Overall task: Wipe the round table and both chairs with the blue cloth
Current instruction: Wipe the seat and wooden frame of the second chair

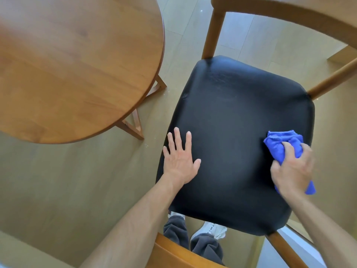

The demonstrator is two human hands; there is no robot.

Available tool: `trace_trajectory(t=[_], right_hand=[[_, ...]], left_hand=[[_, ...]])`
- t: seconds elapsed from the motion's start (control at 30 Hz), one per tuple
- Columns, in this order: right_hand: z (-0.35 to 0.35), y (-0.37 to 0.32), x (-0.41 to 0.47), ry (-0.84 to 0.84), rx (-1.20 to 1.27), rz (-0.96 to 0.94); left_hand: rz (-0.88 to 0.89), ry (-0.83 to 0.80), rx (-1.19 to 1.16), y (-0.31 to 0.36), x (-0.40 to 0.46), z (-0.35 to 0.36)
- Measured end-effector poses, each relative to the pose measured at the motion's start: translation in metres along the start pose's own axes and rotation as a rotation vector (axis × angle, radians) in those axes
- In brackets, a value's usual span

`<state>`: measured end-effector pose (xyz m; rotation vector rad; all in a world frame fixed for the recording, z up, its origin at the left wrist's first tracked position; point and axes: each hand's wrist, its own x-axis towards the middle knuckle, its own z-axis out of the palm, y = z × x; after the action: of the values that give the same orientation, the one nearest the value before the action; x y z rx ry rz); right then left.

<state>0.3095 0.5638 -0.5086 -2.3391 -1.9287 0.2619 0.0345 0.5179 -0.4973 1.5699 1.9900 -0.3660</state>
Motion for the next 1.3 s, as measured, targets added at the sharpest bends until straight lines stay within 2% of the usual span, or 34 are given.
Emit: trace_trajectory(t=[0.1,0.27,0.37,0.47,0.53,0.57,0.77,0.9,1.03,1.13,1.3], right_hand=[[0.014,-0.028,-0.021,0.026,0.006,-0.097],[0.026,-0.071,-0.066,0.032,-0.017,-0.401],[0.03,-0.1,-0.096,-0.083,0.026,-0.648],[0.021,-0.116,-0.108,-0.302,0.141,-0.837],[0.003,-0.124,-0.106,-0.445,0.22,-0.832],[-0.009,-0.128,-0.106,-0.466,0.257,-0.8],[-0.105,-0.17,-0.154,-0.306,0.471,-0.645],[-0.15,-0.199,-0.211,-0.215,0.391,-0.762],[-0.144,-0.218,-0.262,-0.261,0.26,-0.748],[-0.131,-0.212,-0.276,-0.259,0.132,-0.759],[-0.13,-0.181,-0.277,-0.184,0.096,-0.766]], left_hand=[[0.055,-0.04,-0.021,-0.011,0.001,-0.008],[0.113,-0.114,-0.137,-0.034,-0.001,-0.028],[0.121,-0.126,-0.19,-0.045,-0.001,-0.036],[0.103,-0.14,-0.171,-0.054,-0.012,-0.043],[0.077,-0.133,-0.149,-0.062,-0.024,-0.048],[0.058,-0.129,-0.144,-0.065,-0.03,-0.051],[-0.068,-0.018,-0.213,-0.079,-0.07,-0.082],[-0.118,0.038,-0.285,-0.09,-0.097,-0.108],[-0.12,0.057,-0.3,-0.098,-0.125,-0.126],[-0.111,0.061,-0.308,-0.1,-0.148,-0.135],[-0.062,0.124,-0.273,-0.089,-0.182,-0.134]])
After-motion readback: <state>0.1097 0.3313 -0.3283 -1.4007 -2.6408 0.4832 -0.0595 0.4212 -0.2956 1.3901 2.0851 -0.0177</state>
